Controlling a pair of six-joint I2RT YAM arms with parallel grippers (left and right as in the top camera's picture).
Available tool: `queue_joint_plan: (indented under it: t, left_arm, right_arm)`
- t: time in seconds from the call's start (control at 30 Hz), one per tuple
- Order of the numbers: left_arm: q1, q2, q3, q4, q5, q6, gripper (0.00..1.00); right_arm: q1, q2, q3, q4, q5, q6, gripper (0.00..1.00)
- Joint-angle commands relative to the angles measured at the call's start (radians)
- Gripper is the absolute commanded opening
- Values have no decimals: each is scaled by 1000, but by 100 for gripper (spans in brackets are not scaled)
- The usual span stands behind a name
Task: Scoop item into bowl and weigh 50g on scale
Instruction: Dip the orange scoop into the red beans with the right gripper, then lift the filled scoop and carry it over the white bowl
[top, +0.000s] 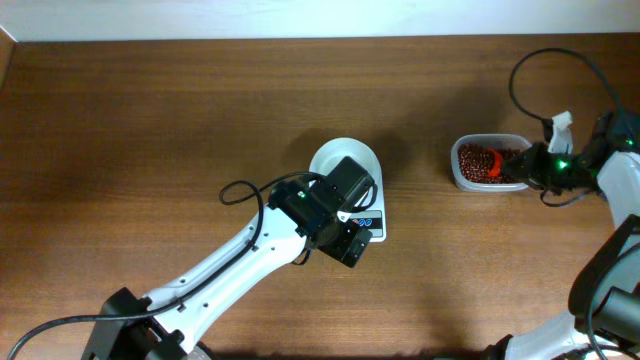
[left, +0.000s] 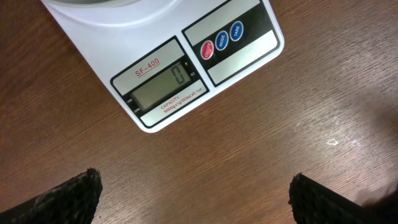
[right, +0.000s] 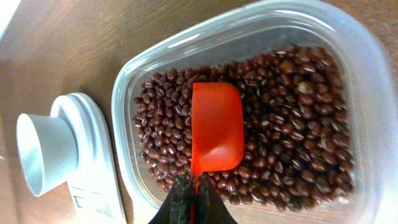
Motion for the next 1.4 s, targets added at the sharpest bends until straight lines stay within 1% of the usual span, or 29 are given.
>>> queue_joint_plan:
  t: [0.0,0.1,0.3,0.43,0.63,0.8,1.0,1.07,1.13,1.23,1.37]
  left_arm:
    - [-3,-13,-9,1,-10,13,99]
    - [-3,-13,-9,1,-10,13,99]
    - [-3,-13,-9,1,-10,13,99]
    - [-3,-13,-9,1,-10,13,99]
    - [-3,-13,-9,1,-10,13,99]
    - [-3,-13,-9,1,-10,13,99]
    - [-3,-13,-9,1,-10,13,99]
    - [-3,-13,-9,1,-10,13,99]
    - [-3,-13,-9,1,-10,13,99]
    - [-3,-13,-9,1,-10,13,99]
    - [-3,-13,-9,1,-10,13,99]
  right_arm:
    - [-68,8,-16,11,-182,-4,4]
    - [-111,8,-16,11,-270,-3,4]
    - [-169,8,-16,11,-319,11,4]
    - [-174,8,-16,11,-382,11,4]
    - [-174,8,-16,10,-412,19,4]
    - [-187,8,-16,10,-503,19,4]
    - [-241,8,-16,-9,-637,20,4]
    - [-253,8,-16,-8,-675,73,4]
    - [-254,8,-16,-8,-768,84,4]
    - [-250,8,-16,-10,-771,138,4]
    - [-241,8,-16,-16,-771,143,4]
